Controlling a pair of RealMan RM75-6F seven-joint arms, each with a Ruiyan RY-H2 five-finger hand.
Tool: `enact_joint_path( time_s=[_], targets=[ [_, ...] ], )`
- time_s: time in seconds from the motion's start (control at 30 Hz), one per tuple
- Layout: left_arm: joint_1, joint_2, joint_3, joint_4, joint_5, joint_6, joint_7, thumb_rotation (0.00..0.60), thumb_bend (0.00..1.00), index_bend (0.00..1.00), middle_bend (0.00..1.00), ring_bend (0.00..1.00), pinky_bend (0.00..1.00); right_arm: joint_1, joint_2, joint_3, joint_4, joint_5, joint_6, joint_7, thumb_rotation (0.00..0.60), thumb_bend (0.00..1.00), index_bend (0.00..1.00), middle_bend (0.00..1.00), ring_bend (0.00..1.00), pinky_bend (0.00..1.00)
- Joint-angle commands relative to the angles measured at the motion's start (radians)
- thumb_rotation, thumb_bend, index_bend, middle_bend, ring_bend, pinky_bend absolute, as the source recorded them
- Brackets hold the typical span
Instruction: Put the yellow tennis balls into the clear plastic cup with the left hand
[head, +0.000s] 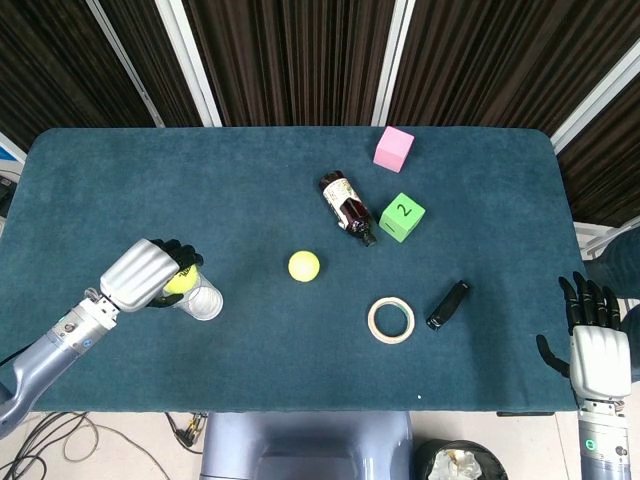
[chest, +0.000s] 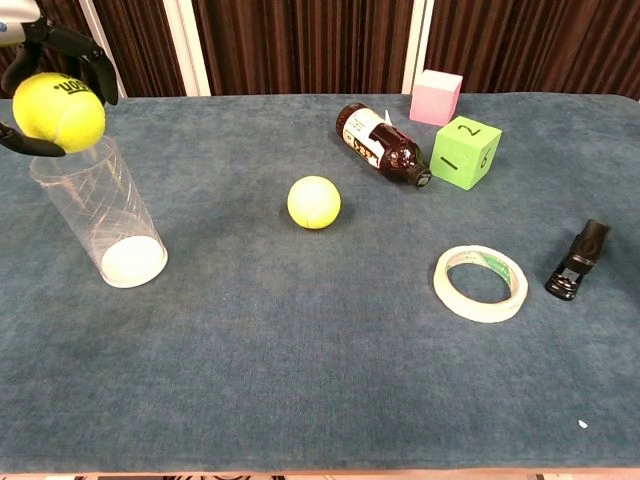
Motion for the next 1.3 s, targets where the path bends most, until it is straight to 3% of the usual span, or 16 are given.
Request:
enact_joint_path(
  time_s=[0.03,0.27,0.53,0.73,0.8,1.0,1.1,1.3],
  targets=[
    [-0.001,0.003,0.001,0.001,0.006,0.0,-0.007,0.6,0.12,0.35,0.4,0.37,0.59,0.001,-0.001,0.001,0.0,0.001,-0.001,-0.003,0.6,0.35,0.08,0.0,0.0,0.0],
    [-0.005,0.026,-0.001,-0.031,-0.016,-0.033,0.037,0.6,0.02,0.31,0.27,0.28,0.54,0.0,0.0,0.001,-0.001,0.0,0.0,-0.002,0.6,0.35,0.08,0.0,0.0,0.0],
    [0.004,0.017,-0.026,-0.062,-0.02,0.009,0.032,0.6,0.0,0.3,0.26,0.27,0.54,0.0,0.0,0.003,-0.001,0.0,0.003,-0.002,0.6,0.35,0.08,0.0,0.0,0.0],
    [-0.003,-0.05,-0.076,-0.041,-0.042,0.055,0.034,0.6,0.0,0.29,0.24,0.24,0.49,0.001,-0.002,0.003,0.001,0.002,-0.001,-0.005,0.6,0.35,0.08,0.0,0.0,0.0],
    [-0.058,-0.057,-0.115,-0.091,-0.126,-0.047,0.091,0.6,0.0,0.28,0.21,0.22,0.47,0.003,-0.004,0.004,0.004,0.005,-0.003,-0.009,0.6,0.35,0.08,0.0,0.0,0.0],
    [-0.175,-0.116,-0.192,-0.145,-0.363,-0.193,0.335,0.6,0.0,0.25,0.17,0.18,0.39,0.005,-0.007,0.011,0.014,0.022,-0.01,-0.009,0.6,0.35,0.08,0.0,0.0,0.0],
    [-0.257,-0.197,-0.215,-0.101,-0.501,-0.248,0.466,0.6,0.0,0.25,0.16,0.15,0.35,0.006,-0.007,0.02,0.022,0.048,-0.02,-0.015,0.6,0.35,0.08,0.0,0.0,0.0],
    [-0.365,-0.344,-0.226,0.01,-0.7,-0.264,0.594,0.6,0.0,0.24,0.15,0.14,0.33,0.006,-0.004,0.034,0.02,0.075,-0.024,-0.017,0.6,0.35,0.08,0.0,0.0,0.0]
  ],
)
